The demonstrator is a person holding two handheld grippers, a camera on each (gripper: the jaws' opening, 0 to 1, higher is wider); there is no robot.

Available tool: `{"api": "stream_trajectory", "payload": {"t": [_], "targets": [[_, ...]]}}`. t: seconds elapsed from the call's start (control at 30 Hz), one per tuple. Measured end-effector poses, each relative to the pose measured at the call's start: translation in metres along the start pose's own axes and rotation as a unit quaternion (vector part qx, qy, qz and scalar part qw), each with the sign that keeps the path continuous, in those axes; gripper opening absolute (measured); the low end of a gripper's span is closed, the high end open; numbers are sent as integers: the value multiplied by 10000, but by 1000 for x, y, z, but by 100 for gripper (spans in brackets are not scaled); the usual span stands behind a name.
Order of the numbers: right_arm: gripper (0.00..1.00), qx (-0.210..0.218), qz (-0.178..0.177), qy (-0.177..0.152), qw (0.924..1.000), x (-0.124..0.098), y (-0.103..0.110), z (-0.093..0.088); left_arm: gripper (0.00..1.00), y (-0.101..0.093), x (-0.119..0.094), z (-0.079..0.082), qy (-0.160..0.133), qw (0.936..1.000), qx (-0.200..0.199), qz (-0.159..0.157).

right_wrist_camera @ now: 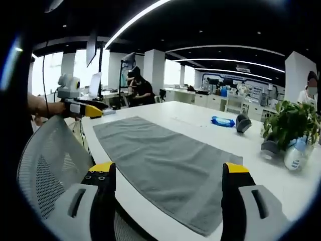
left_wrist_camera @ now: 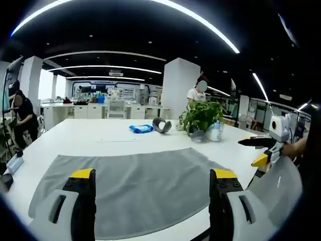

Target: Fold the towel on the table until its edges align and the towel forms a compact rectangular stack.

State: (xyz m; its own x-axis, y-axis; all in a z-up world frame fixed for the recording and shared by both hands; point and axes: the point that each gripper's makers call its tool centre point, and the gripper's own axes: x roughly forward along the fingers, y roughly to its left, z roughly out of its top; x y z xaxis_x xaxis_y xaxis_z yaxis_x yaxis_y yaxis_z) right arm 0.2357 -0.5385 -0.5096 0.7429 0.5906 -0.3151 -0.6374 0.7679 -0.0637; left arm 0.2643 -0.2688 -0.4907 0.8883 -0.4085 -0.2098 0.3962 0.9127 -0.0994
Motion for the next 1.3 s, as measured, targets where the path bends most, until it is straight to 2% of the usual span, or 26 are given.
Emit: {"api": "stream_trajectory", "payload": {"t": [0.07,0.23,0.43,0.57,0.73,0.97,1.2,1.3], "targets": [[87,1,-6,-1,10000,0,0,0,97,1,0,-1,25,9999,-168,-4],[87,99,18,-47,9999,0,0,1,97,2,-1,-1,19,10000,-58,50],[85,98,-9,47,9999,0,-1,-3,97,2,0,-3,71,9998,-157,32],[85,107,-9,118,9999,0,-1,-5,96,3,0,-7,185,9998,49,104],[84,129,-32,98,9999,0,-2,-4,96,3,0,-7,182,9998,35,87],[81,64,-60,17,10000,-2,-3,-1,96,4,-1,-1,20,9997,220,128],[79,427,-112,3,9990,-4,-9,-3,94,3,0,-2,54,9997,224,96],[76,584,-230,-157,9979,-7,-15,1,94,1,-1,2,24,9989,444,153]]}}
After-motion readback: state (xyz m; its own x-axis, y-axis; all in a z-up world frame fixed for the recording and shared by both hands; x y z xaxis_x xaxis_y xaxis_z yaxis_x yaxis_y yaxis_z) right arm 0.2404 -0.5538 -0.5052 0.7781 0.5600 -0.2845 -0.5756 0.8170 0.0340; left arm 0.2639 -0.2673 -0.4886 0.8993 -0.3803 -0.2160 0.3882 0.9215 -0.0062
